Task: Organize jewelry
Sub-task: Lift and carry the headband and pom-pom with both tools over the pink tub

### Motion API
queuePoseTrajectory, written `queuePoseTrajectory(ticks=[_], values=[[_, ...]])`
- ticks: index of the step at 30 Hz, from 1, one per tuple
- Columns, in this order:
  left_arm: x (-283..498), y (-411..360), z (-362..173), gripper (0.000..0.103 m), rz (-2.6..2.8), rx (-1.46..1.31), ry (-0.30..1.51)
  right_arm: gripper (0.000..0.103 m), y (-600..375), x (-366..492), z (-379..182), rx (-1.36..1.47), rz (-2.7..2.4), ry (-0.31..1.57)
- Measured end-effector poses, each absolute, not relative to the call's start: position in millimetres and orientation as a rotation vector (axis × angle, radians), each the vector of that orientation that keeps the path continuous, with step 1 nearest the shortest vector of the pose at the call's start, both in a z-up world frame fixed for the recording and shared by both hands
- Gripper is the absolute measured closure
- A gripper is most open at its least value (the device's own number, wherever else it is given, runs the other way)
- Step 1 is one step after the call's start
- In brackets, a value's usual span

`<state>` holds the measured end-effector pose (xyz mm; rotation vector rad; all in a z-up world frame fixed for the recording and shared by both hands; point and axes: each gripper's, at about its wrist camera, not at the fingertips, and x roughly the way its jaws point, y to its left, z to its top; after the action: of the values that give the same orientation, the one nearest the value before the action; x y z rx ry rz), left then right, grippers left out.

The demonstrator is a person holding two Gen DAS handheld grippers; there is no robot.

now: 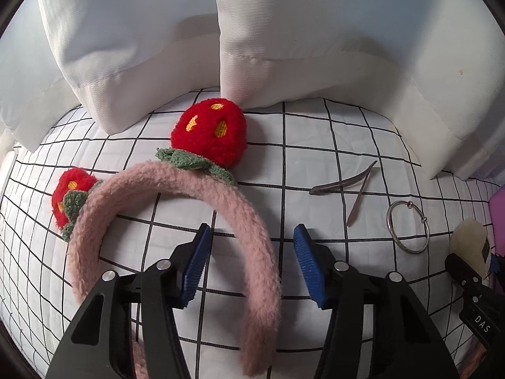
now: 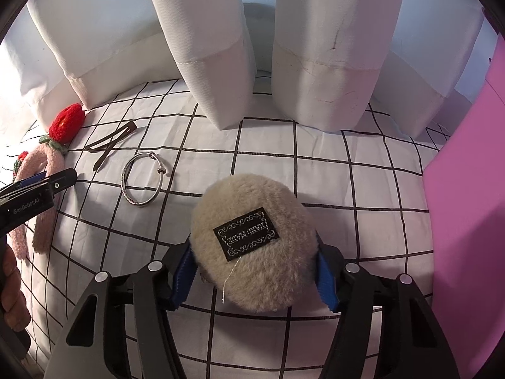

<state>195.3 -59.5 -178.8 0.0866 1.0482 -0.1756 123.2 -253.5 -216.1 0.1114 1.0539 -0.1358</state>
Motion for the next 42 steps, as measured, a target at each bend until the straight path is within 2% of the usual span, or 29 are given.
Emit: queuePoseTrajectory(ticks=[1,3,7,18,42], values=[[194,-60,-178,0.076,-0.182,0.090,1.046,0.045,-253,121,-216,0.115,-0.134,1.053],[192,-60,-176,0.086,-0.187,0.097,1.048,0.046,-251,118,-216,0.121,-0.128,1.052],[186,-57,-175,0.091,-0.185,0.101,1.049,0.047,-244,109,-215,0.134,-0.117,1.054],[161,-34,-168,0.094,-0.200,0.097,1.040,0.047,-253,83,-200,0.172,-0.087,1.044],[93,0,-102,0.094,-0.267,0.065,0.965,0.047,-236,41,-130,0.148,-0.025,0.970]])
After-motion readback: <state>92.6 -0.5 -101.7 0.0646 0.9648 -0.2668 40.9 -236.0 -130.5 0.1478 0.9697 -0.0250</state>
